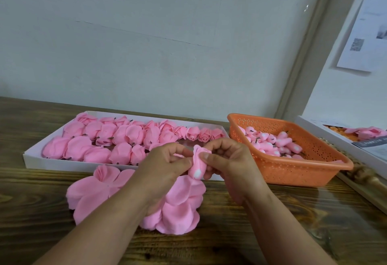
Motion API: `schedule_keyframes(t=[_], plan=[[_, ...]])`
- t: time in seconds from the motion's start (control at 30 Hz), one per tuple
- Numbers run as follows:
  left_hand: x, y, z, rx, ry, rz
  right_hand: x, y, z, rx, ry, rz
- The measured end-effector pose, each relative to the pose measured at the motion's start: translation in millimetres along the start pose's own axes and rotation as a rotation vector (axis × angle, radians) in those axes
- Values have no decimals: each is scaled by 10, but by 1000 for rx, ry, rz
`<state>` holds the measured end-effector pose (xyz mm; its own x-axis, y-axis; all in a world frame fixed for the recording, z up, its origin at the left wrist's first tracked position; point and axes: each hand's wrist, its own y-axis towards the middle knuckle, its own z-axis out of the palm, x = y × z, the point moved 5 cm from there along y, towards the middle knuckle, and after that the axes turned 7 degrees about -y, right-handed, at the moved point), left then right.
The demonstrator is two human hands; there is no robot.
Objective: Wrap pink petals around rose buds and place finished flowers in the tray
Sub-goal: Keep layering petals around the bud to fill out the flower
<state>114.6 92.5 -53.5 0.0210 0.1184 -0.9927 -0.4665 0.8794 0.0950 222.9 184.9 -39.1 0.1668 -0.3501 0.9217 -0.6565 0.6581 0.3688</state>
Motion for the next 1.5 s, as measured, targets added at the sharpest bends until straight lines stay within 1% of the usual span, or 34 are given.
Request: schedule_keyframes(t=[0.07,0.17,0.27,0.4,0.5,0.57,0.63,0.7,0.77,0.87,0.93,1.0,1.07,1.17,1.23,1.33,1.4,1.5], plan=[[24,12,-7,1,-28,-8,-3,2,-7,-21,14,5],[53,4,13,50,-136,-56,-15,5,-1,-39,7,23],[94,15,6,37,-183,-95,-24,-2,12,-33,-15,40],[129,13,6,31,-152,-128,-36,-12,27,-12,-62,43],[146,7,6,20,-143,-140,-18,-12,8,19,-153,38],[141,3,5,4,-109,-128,4,-10,-26,59,-255,32],[121,-5,24,13,-110,-122,-12,-14,-48,115,-300,61],[92,-20,53,43,-150,-124,-40,-21,-39,152,-239,102],[73,-23,52,50,-178,-126,-52,-29,-15,154,-136,120],[68,6,-5,-6,-137,-90,-33,-42,38,171,-72,105],[51,11,-19,-38,-78,-58,-22,-44,49,141,-117,84],[43,6,-22,-44,-67,-56,-28,-29,21,62,-110,88],[40,12,-33,-8,-142,-94,-33,-13,-22,2,-47,109],[95,54,-94,48,-313,-257,-17,5,-87,-45,-10,118],[113,46,-83,117,-327,-317,-9,13,-113,-52,-3,109],[108,-15,21,265,-328,-306,7,6,-113,-39,-26,90],[112,-14,44,295,-325,-268,13,-3,-119,-34,-55,79],[130,8,48,326,-367,-269,14,-4,-133,-51,-69,73]])
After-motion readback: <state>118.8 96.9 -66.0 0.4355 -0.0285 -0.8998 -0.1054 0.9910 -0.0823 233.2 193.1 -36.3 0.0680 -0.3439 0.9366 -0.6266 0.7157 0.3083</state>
